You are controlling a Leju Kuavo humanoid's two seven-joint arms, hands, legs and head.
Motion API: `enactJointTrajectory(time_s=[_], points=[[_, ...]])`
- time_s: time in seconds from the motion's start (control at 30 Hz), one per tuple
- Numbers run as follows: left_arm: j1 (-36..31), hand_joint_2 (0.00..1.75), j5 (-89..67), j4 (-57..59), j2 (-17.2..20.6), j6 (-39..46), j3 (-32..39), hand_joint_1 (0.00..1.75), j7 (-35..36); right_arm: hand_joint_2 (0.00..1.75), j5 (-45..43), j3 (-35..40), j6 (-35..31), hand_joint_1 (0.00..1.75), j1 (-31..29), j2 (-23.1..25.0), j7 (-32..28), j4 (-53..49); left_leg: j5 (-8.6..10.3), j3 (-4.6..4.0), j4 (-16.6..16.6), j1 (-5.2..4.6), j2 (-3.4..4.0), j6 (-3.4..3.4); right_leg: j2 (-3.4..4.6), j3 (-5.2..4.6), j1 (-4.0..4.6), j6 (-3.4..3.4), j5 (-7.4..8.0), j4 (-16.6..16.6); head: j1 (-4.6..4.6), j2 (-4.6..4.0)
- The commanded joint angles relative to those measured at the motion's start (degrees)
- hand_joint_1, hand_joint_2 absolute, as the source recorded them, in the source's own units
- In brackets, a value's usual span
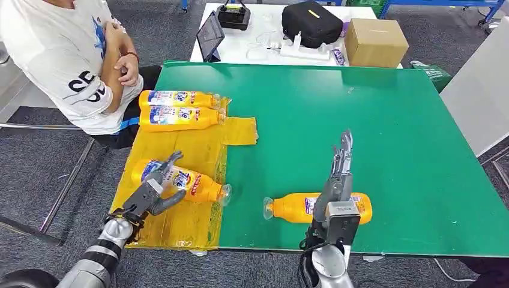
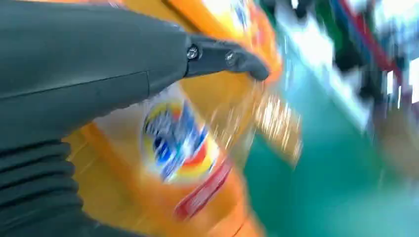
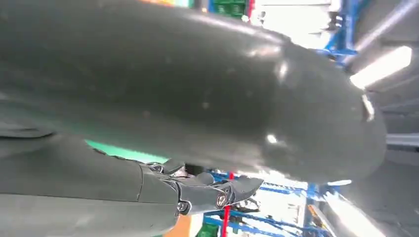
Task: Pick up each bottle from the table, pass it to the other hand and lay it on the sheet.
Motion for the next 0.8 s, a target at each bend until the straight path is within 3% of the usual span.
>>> enactJointTrajectory(time_s=[0.03, 0.07, 0.1, 0.13, 0.23, 0.5, 0.57, 0.67, 0.8], points=[[0.6, 1.75, 3.1, -13.7, -9.4, 18.8, 14.2, 0.00, -1.0, 0.00, 7.7, 2.9, 1.8, 0.00, -2.7, -1.5, 5.5, 10.7, -0.06, -0.02, 0.1, 0.11, 0.06, -0.02, -0.03, 0.02, 0.12, -0.07, 0.00, 0.0, 0.02, 0.00], [0.7, 1.75, 3.3, -13.4, -9.3, 18.9, 14.3, 0.00, -1.0, 0.00, 7.7, 2.8, 1.8, 0.00, -2.7, -1.5, 5.5, 10.5, -0.03, -0.03, 0.0, 0.06, 0.08, -0.02, 0.02, 0.00, 0.08, -0.05, 0.01, -0.1, 0.04, 0.00], [0.7, 1.75, 2.1, -14.3, -9.8, 24.7, 15.2, 0.00, -4.7, 0.00, 11.5, 4.5, 3.6, 0.00, -3.4, -3.3, 9.1, 11.7, -0.03, 0.01, 0.0, 0.02, 0.11, -0.02, 0.06, 0.01, 0.03, -0.05, 0.01, -0.1, 0.02, 0.00], [1.2, 1.75, -0.1, -15.8, -9.3, 30.8, 14.0, 0.00, -4.7, 1.75, 14.6, 5.6, 5.3, 0.00, -4.1, -4.7, 12.0, 12.9, -0.08, 0.12, 0.0, 0.06, 0.17, -0.04, 0.09, 0.10, 0.07, -0.09, -0.02, -0.1, -0.04, 0.00], [3.6, 1.75, -1.9, -23.6, -9.1, 36.4, 11.3, 0.00, -4.7, 1.75, 23.4, 7.1, 6.8, 0.00, -6.7, -9.1, 16.7, 15.5, -0.08, 0.03, 0.0, 0.11, 0.14, -0.02, 0.07, 0.07, 0.13, -0.06, 0.00, -0.1, 0.00, 0.00], [4.7, 1.75, -3.6, -26.3, -9.9, 36.4, 11.2, 0.00, -4.7, 1.75, 24.5, 6.7, 7.7, 0.00, -7.3, -10.4, 18.2, 14.6, -0.10, 0.00, 0.0, 0.09, 0.14, -0.02, 0.11, 0.04, 0.10, -0.06, -0.02, -0.1, 0.00, 0.00], [6.7, 1.75, -5.7, -29.8, -10.6, 36.4, 10.5, 0.00, -4.7, 1.75, 26.9, 7.1, 10.0, 0.00, -8.7, -13.7, 21.5, 13.6, -0.07, -0.11, 0.0, 0.07, 0.12, -0.03, 0.05, -0.07, 0.08, -0.05, -0.02, 0.0, 0.00, 0.00], [10.3, 1.75, -1.7, -28.3, -10.3, 32.8, 6.4, 0.00, -4.5, 1.75, 27.8, 6.4, 19.8, 0.00, -10.1, -23.1, 28.2, 10.2, -0.06, -0.10, 0.0, 0.01, 0.06, 0.01, 0.00, -0.04, 0.03, -0.01, -0.02, -0.1, -0.02, 0.00], [13.0, 1.75, -1.3, -25.6, -11.4, 27.7, 4.7, 0.00, -3.7, 1.75, 27.8, 4.5, 25.2, 0.00, -9.6, -29.9, 29.9, 7.4, -0.04, -0.12, 0.0, -0.07, -0.09, 0.05, -0.13, -0.06, -0.04, 0.03, -0.04, -0.1, 0.00, 0.00]])
